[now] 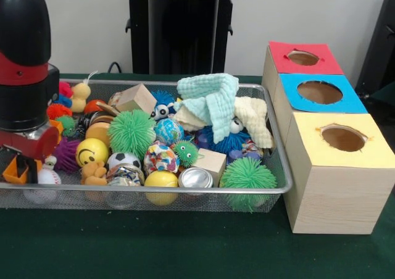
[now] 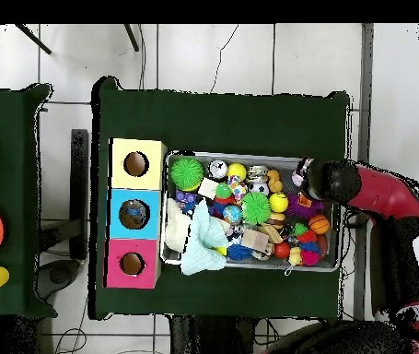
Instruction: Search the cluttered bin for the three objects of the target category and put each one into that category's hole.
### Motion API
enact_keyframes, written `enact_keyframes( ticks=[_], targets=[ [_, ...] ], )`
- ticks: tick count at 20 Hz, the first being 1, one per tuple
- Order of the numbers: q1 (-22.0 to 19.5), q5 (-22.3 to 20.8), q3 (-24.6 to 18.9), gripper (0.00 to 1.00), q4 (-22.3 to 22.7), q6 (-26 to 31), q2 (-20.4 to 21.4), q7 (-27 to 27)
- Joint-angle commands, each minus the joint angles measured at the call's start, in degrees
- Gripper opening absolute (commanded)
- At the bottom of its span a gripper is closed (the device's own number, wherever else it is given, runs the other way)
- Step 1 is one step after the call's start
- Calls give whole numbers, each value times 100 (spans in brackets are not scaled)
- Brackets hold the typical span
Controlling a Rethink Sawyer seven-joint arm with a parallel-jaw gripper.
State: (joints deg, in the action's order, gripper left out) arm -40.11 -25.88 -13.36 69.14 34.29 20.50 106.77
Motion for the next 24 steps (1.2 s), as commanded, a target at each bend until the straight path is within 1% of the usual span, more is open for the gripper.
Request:
enact_keyframes(
  ticks=[1, 4, 8, 13, 16, 18, 19, 24],
  targets=[
    [564, -263, -334, 0, 426, -2, -610, -325],
    [728, -98, -273, 0, 695, -14, -454, -42],
    [778, 35, -316, 0, 861, -187, -534, 119],
    [837, 89, -254, 0, 899, -414, -715, 307],
    [750, 44, -169, 0, 849, -533, -793, 257],
    [810, -31, -62, 0, 814, -558, -778, 265],
    [858, 16, 12, 100, 810, -519, -773, 367],
    [817, 19, 42, 100, 956, -801, -762, 480]
  ],
)
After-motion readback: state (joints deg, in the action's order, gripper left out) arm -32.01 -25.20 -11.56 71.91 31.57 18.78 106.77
